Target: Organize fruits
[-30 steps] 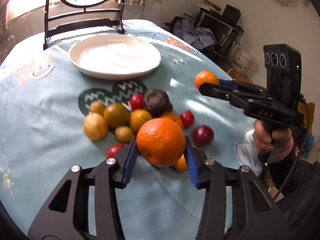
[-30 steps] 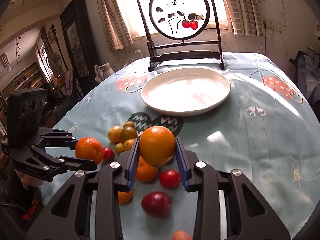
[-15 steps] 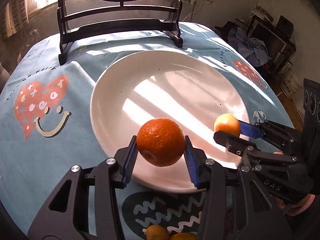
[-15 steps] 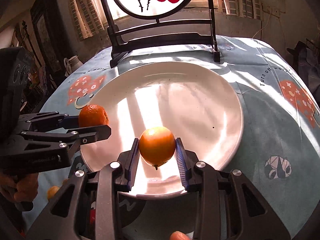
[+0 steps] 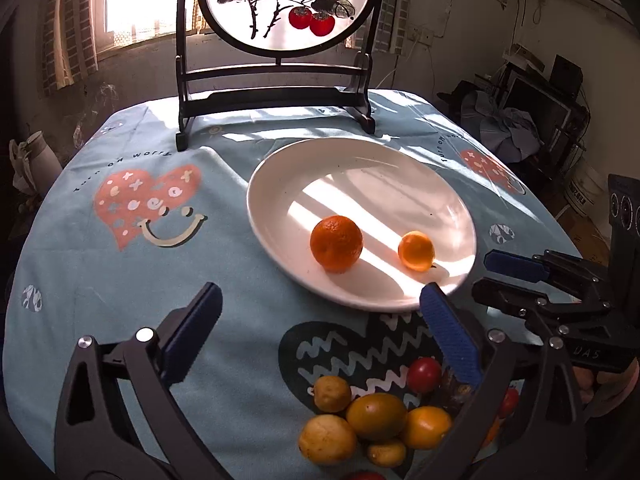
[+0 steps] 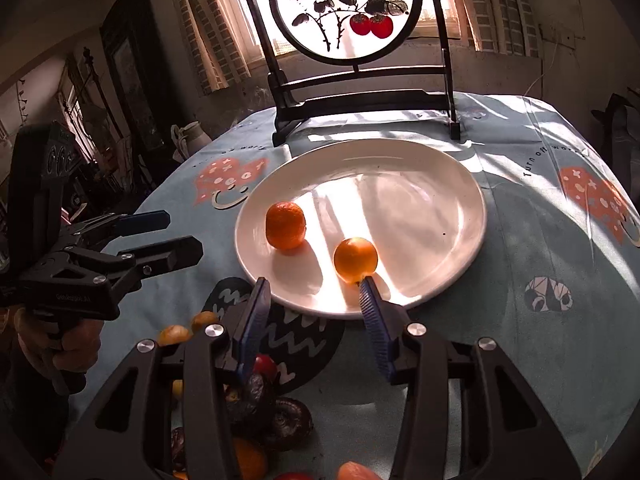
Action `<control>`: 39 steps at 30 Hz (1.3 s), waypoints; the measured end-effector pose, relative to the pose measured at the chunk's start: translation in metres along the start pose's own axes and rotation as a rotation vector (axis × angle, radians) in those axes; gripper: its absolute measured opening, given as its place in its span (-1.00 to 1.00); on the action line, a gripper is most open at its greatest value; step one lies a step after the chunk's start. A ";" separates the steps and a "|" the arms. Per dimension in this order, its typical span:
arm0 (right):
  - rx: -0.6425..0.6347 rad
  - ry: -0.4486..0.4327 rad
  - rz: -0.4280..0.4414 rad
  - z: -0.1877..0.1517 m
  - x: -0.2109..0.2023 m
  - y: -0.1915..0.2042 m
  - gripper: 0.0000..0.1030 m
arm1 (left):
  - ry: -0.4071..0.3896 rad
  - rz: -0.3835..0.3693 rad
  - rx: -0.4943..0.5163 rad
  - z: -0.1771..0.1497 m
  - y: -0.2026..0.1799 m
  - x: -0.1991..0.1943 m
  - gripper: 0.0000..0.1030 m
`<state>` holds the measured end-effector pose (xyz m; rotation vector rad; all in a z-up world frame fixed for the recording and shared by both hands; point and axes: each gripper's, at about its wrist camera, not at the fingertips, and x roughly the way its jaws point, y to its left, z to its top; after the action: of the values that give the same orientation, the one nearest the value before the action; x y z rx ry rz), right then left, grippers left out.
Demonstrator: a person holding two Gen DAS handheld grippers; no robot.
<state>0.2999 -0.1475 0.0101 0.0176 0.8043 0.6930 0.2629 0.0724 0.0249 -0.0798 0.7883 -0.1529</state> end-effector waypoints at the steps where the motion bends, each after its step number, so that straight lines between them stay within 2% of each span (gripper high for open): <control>1: -0.026 0.010 0.025 -0.007 -0.004 0.007 -0.09 | -0.005 0.009 -0.005 -0.008 0.003 -0.005 0.96; 3: -0.093 0.049 0.058 -0.021 -0.005 0.022 -0.09 | -0.022 0.048 -0.024 -0.026 0.010 -0.013 0.96; 10: -0.251 0.088 0.023 -0.043 -0.005 0.051 -0.09 | 0.015 0.096 -0.038 -0.055 0.027 -0.014 0.96; 15: -0.255 0.105 0.008 -0.048 0.002 0.048 -0.09 | 0.016 0.066 -0.067 -0.055 0.032 -0.018 0.96; 27: -0.255 0.099 0.014 -0.050 0.007 0.048 -0.09 | 0.023 0.079 -0.079 -0.056 0.037 -0.019 0.96; 31: -0.214 0.108 0.042 -0.048 0.008 0.042 -0.15 | 0.039 0.057 -0.049 -0.059 0.036 -0.019 0.96; 35: -0.149 0.081 0.075 -0.043 0.000 0.034 -0.15 | 0.091 -0.050 0.021 -0.069 0.029 -0.017 0.96; 37: -0.103 0.066 0.095 -0.039 -0.004 0.027 -0.15 | 0.104 -0.077 0.051 -0.076 0.024 -0.016 0.93; 39: -0.080 0.059 0.091 -0.037 -0.007 0.023 -0.15 | 0.118 -0.084 0.072 -0.081 0.021 -0.013 0.81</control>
<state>0.2587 -0.1425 -0.0052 -0.0386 0.8355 0.8138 0.1984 0.0936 -0.0256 -0.0356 0.8965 -0.2671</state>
